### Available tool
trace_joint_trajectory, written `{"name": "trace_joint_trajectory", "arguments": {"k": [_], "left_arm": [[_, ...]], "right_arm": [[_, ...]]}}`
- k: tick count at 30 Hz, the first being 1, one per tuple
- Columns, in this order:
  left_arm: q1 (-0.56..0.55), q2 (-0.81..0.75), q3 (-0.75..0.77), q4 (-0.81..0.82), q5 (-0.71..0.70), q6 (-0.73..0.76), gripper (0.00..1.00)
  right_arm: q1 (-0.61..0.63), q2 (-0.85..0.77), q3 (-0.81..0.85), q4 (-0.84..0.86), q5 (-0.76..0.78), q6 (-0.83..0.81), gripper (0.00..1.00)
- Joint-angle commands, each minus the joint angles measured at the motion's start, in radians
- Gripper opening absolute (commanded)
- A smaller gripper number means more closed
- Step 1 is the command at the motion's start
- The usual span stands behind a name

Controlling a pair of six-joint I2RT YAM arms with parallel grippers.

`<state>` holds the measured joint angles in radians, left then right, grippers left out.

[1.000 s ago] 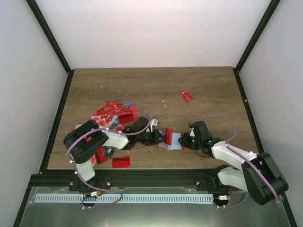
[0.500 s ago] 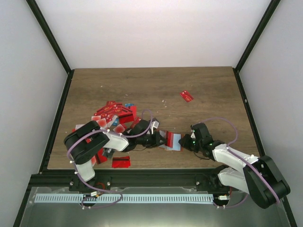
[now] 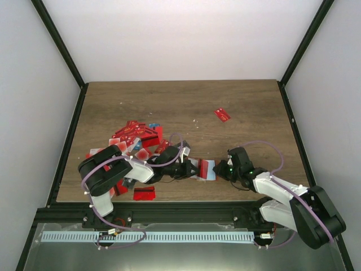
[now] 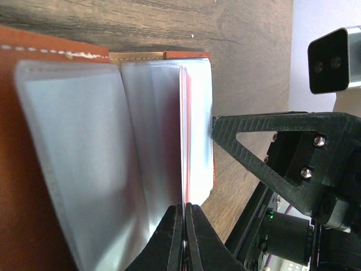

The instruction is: Put the credit cards into the card holder

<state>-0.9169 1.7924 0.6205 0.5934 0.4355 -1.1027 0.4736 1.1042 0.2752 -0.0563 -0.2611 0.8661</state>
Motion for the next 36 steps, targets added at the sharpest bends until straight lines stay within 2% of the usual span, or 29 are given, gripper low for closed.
{"name": "trace_joint_trajectory", "arguments": {"k": [1,12,16,30,36], "left_arm": [[-0.015,0.034,-0.007,0.021,-0.014,-0.018,0.04],[-0.033,0.084,0.008,0.073,-0.030,-0.070,0.04],[-0.041,0.084,0.015,0.061,-0.037,-0.068,0.07],[-0.070,0.112,0.087,-0.022,-0.047,-0.029,0.13],[-0.072,0.079,0.101,-0.111,-0.087,0.020,0.22]], "right_arm": [[0.014,0.008,-0.031,-0.053,0.005,0.024,0.16],[0.021,-0.023,-0.048,-0.045,0.004,0.063,0.16],[0.022,-0.030,-0.048,-0.046,0.003,0.067,0.16],[0.023,-0.032,-0.051,-0.033,-0.014,0.080,0.15],[0.023,-0.036,-0.050,-0.036,-0.016,0.074,0.15]]}}
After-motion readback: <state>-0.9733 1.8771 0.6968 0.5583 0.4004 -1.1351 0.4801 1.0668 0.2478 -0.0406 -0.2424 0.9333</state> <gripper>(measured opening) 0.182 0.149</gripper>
